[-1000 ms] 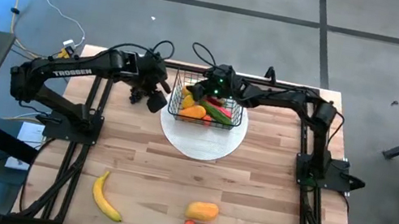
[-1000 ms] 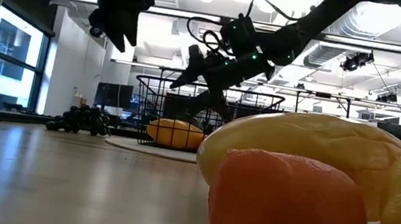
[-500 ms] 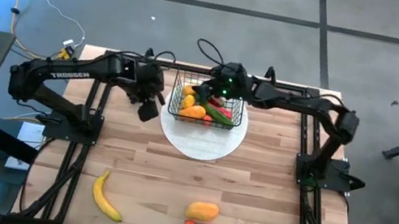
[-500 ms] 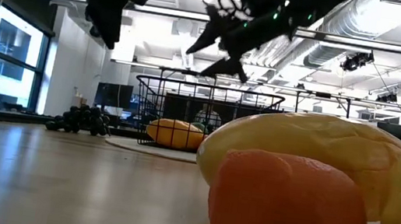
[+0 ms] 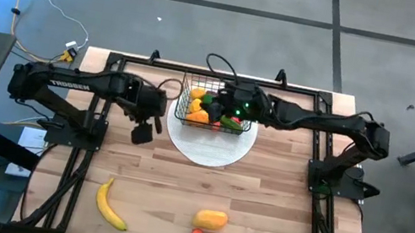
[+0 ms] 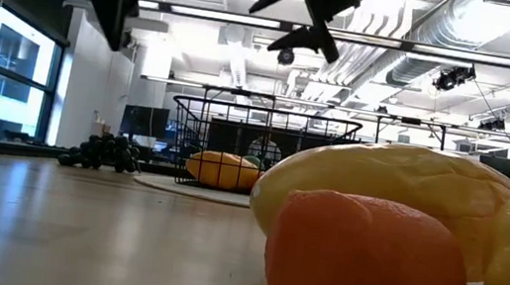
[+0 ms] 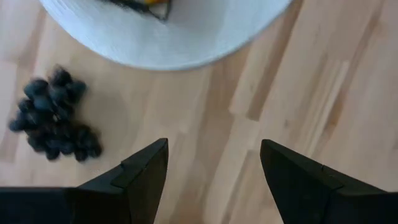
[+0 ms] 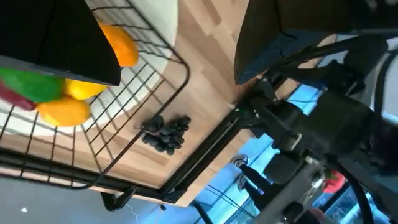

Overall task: Build produce basket
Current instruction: Put the yellow banana into the black wire basket

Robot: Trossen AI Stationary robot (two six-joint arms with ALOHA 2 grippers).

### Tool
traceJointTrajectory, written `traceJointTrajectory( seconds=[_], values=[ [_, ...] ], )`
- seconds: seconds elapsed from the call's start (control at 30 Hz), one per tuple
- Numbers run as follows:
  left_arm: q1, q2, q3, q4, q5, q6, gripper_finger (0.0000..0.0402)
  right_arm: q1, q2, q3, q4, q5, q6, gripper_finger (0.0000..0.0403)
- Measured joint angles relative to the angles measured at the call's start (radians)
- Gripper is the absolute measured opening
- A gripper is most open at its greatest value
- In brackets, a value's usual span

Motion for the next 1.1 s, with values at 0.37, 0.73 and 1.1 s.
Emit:
traceJointTrajectory(
  seconds=[0.37,0.73,1.1],
  values=[
    [-0.262,0.000,0.000,-0.122,-0.028,-0.339,0.0246,0.142,-0.001,0.000,-0.058,0.026,0.109,0.0293],
    [-0.645,0.000,0.000,-0.158,-0.009,-0.895,0.0246,0.293,-0.001,0.000,-0.096,0.023,0.154,0.0293],
    [-0.958,0.002,0.000,-0.158,-0.142,-1.494,0.0246,0.398,-0.001,0.000,-0.097,0.023,0.157,0.0293]
  ],
)
